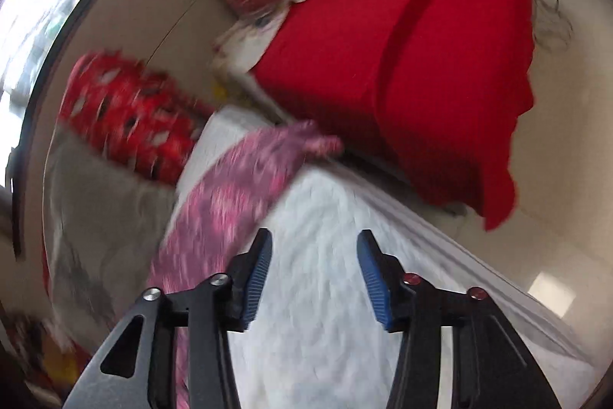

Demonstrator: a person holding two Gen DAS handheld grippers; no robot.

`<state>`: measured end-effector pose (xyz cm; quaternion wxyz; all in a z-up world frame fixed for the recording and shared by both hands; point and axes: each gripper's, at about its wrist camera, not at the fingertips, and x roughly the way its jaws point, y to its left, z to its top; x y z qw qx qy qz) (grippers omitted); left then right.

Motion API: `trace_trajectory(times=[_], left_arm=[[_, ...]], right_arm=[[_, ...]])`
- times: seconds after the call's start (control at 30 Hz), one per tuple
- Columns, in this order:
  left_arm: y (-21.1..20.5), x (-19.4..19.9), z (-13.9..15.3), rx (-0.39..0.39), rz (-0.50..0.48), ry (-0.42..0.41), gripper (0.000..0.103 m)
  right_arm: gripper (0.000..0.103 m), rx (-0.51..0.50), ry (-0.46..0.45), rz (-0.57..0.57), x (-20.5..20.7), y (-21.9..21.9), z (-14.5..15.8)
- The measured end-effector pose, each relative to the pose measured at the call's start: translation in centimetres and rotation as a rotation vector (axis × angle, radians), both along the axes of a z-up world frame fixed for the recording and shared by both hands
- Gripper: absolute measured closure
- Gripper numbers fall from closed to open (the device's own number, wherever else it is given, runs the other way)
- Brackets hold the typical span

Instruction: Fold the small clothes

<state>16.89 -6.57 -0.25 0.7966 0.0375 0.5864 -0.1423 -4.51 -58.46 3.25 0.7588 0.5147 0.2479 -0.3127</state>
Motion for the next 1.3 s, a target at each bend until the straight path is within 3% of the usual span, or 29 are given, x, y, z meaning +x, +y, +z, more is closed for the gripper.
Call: trace_trajectory(times=[0.13,0.33,0.4,0.43,0.53,0.63,0.7,0.9,1.07,1.3], left_arm=[[-1.6,1.9,-0.8,-0.019,-0.005,-0.01,0.038],[-2.2,3.5,-0.6,-0.05,-0.002,-0.028,0.038],[-2.2,4.3,-0.4,-0.054,-0.006,-0.035,0.038],[-2.6,5.0,-0.4,-0.051,-0.003,-0.04,0.038],[-1.7,6.8,0.5,-0.061,0.03,-0.075,0.038],[-0.4,8.5,0.1,-0.076,0.075,-0.06,0.038],[0.6,8.7,-0.4,-0.111,0.097,-0.024,0.038],[3.4,9.4,-0.5,-0.212,0.111,0.019,0.038],[6.6,10.1,-0.3,-0.303,0.129,0.072,0.038],[10.6,9.4,1.3,-0.325,0.107,0.079,0.038]], right_arm=[[0.046,0.135,-0.052,-0.087,3.9,-3.6,-3.4],[0.044,0.125,-0.116,-0.073,8.2,-5.7,-5.2],[0.06,0.079,-0.146,-0.052,8.4,-5.7,-4.8],[0.088,0.047,-0.138,-0.047,8.3,-6.0,-4.3],[0.098,-0.087,-0.102,-0.059,7.8,-6.0,-1.6],[0.099,-0.221,-0.03,-0.051,7.8,-5.1,1.8],[0.099,-0.299,-0.018,0.013,8.8,-3.4,4.1],[0.099,-0.357,-0.101,0.203,11.9,3.6,8.4],[0.099,-0.369,-0.141,0.356,15.3,11.2,9.9],[0.099,-0.351,-0.151,0.576,21.0,22.1,9.6]])
